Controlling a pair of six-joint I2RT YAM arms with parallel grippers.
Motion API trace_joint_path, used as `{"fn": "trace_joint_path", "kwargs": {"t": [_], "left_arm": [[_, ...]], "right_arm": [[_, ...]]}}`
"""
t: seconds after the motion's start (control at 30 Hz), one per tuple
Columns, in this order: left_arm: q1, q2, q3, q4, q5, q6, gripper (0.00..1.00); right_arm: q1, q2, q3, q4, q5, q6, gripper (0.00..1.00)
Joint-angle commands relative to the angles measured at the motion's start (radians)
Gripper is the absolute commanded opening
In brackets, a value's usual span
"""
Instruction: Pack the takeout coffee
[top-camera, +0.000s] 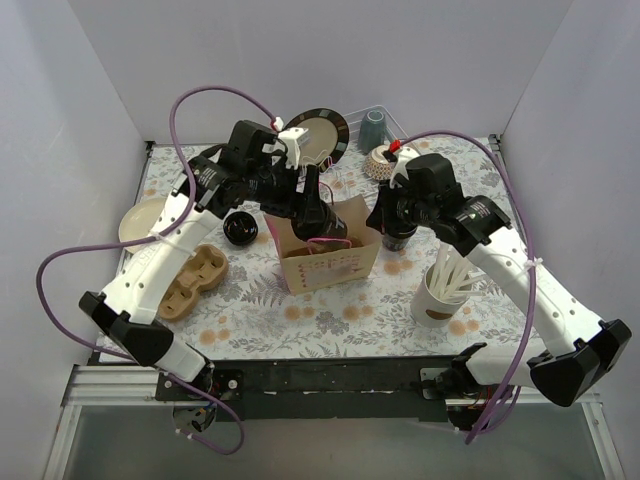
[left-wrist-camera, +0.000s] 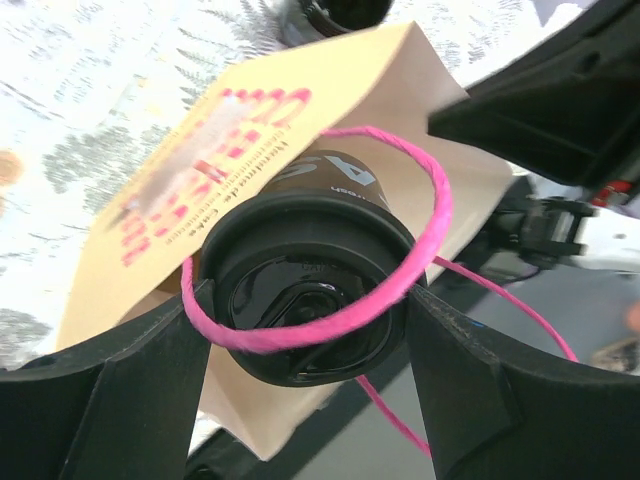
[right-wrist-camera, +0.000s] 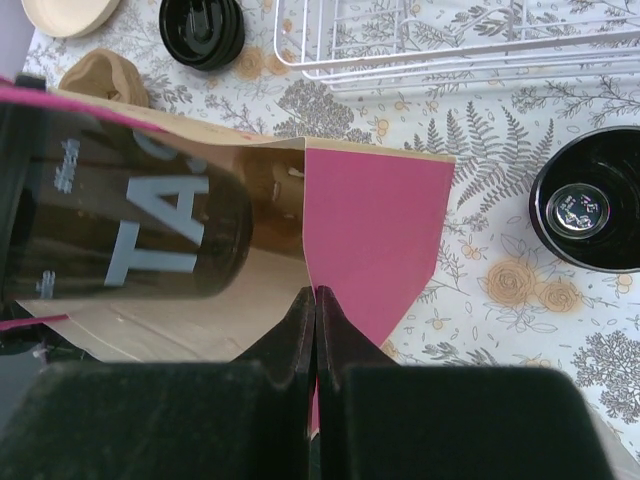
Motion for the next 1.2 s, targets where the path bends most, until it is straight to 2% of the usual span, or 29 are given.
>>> {"fn": "trace_joint_path", "kwargs": {"t": [0.0, 0.27, 0.4, 0.5, 0.67, 0.87, 1.0, 1.17], "left_arm": [[-0.026, 0.013, 0.118, -0.047, -0.102, 0.139, 0.00], [-0.112, 0.008, 0.072, -0.046, -0.158, 0.237, 0.00], [-0.152, -0.088, -0.082, 0.069, -0.124, 0.306, 0.00], [-0.156, -0.110, -0.127, 0.097, -0.116, 0.317, 0.00], [-0.170, -0.141, -0.204, 0.131, -0.127, 0.375, 0.00], [-0.202, -0.135, -0.172, 0.117, -0.139, 0.441, 0.00], [-0.236, -0.162, -0.211, 0.142, -0.165, 0.458, 0.00], [-0.268, -0.191, -0.296, 0.166, -0.239, 0.491, 0.00]], "right_arm": [[-0.004, -0.049, -0.029, 0.063, -0.030, -0.047, 0.01], [-0.004, -0.105, -0.099, 0.125, -0.060, 0.013, 0.01], [-0.003, -0.141, -0.165, 0.192, -0.092, 0.006, 0.01], [-0.003, -0.172, -0.221, 0.226, -0.069, 0.009, 0.01], [-0.003, -0.189, -0.273, 0.272, -0.099, -0.048, 0.01], [-0.003, -0.211, -0.320, 0.335, -0.121, -0.094, 0.01], [-0.003, -0.227, -0.360, 0.367, -0.113, -0.103, 0.01], [-0.003, -0.318, -0.466, 0.502, -0.161, -0.168, 0.01]]}}
